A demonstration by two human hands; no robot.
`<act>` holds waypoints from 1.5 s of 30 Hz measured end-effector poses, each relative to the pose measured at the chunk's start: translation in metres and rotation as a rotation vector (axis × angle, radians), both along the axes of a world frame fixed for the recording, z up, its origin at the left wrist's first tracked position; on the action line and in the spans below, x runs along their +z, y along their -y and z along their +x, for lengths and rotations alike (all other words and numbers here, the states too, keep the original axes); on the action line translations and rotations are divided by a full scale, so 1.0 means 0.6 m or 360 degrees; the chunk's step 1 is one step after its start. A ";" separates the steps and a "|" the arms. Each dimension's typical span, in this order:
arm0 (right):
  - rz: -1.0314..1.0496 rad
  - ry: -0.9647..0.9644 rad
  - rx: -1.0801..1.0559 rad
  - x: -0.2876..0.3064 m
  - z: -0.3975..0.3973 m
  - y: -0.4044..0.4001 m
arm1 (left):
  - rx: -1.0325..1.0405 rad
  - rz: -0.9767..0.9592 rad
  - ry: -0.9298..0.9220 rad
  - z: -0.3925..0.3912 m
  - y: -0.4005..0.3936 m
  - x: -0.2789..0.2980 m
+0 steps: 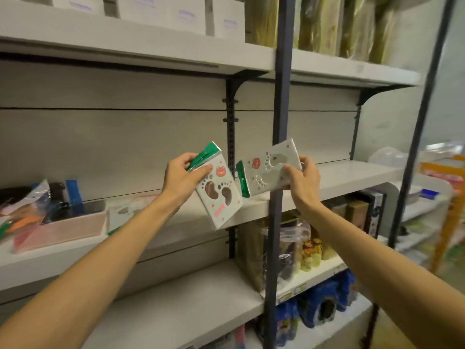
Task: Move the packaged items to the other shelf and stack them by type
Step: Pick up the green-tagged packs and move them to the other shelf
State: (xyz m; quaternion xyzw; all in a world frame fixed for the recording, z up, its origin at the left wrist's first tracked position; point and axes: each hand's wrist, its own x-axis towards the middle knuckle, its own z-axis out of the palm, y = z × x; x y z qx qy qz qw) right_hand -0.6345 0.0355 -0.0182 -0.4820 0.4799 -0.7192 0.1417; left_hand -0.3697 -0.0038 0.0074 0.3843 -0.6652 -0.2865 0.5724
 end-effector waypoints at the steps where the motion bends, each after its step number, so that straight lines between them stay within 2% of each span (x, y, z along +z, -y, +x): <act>1: -0.0015 -0.0009 -0.0039 -0.001 -0.025 0.002 | -0.0028 -0.0019 0.0027 -0.028 0.003 0.002; 8: 0.0003 0.0022 -0.0200 -0.007 -0.224 0.029 | -0.0242 -0.0128 0.0237 -0.257 0.035 -0.004; 12: 0.0079 0.0065 -0.0197 -0.027 -0.343 0.062 | -0.0320 -0.0053 0.0155 -0.400 0.065 -0.017; 15: 0.0158 0.0090 -0.0153 -0.045 -0.431 0.081 | -0.0222 -0.0069 0.0275 -0.492 0.095 -0.028; 20: 0.0301 0.0176 0.0067 -0.055 -0.558 0.106 | -0.0037 -0.0019 0.0318 -0.595 0.155 -0.028; 28: 0.0447 0.0466 0.0027 -0.078 -0.688 0.170 | 0.0202 0.0008 0.0461 -0.702 0.274 -0.028; 32: 0.0492 0.0536 -0.0002 -0.086 -0.746 0.220 | 0.0261 0.0128 0.0466 -0.756 0.345 -0.042; 37: 0.0537 0.0476 0.0041 -0.090 -0.825 0.300 | 0.0360 -0.0015 0.0940 -0.844 0.441 -0.073; 43: 0.0607 0.0330 -0.0113 -0.084 -0.927 0.427 | 0.0204 0.0006 0.1113 -0.983 0.569 -0.095; 45: 0.0623 0.0220 -0.0187 -0.088 -0.962 0.464 | 0.0217 -0.0095 0.1233 -1.023 0.606 -0.098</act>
